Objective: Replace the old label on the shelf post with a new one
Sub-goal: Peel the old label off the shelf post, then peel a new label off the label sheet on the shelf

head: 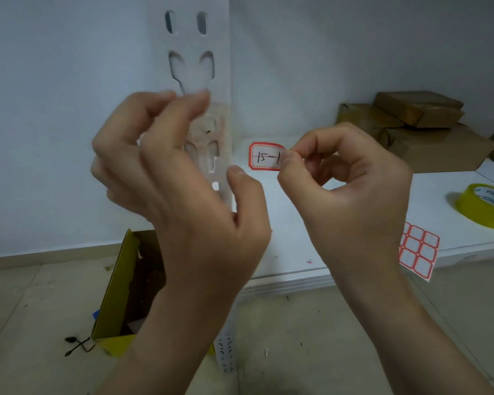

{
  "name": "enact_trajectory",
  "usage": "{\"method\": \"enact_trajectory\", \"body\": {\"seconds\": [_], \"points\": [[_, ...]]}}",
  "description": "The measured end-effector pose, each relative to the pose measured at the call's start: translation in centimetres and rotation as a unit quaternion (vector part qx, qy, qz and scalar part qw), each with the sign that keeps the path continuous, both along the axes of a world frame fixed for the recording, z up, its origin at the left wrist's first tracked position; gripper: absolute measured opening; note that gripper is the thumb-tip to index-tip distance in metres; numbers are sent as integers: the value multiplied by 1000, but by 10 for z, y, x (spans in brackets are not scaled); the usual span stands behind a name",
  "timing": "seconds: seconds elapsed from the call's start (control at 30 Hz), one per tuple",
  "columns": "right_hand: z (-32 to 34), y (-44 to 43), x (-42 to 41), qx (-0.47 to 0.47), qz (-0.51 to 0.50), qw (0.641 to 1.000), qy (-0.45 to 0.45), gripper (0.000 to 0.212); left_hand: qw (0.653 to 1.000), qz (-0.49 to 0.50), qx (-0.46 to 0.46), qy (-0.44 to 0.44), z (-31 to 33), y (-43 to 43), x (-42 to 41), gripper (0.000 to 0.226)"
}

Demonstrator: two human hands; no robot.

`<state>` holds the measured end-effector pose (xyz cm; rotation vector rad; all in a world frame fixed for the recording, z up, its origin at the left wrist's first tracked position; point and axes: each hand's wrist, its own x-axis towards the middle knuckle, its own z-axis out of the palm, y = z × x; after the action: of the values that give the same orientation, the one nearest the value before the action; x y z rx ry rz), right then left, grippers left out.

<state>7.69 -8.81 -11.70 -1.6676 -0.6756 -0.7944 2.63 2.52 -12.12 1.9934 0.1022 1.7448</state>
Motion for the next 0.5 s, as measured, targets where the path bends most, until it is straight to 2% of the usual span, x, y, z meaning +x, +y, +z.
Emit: {"method": "enact_trajectory", "body": {"seconds": [0.1,0.23,0.37,0.5], "points": [[-10,-15,9,0,-2,997,76,11,997,-61,57,-5,-8,-16,6,40],[-24,-36,22,-46,-5,984,175,14,993,-100,62,28,-23,-33,17,25],[-42,-55,37,-73,-12,963,260,18,982,-157,74,74,-40,-40,30,30],[-58,-69,52,-72,-4,945,320,15,964,-188,32,187,-59,-46,43,35]]}}
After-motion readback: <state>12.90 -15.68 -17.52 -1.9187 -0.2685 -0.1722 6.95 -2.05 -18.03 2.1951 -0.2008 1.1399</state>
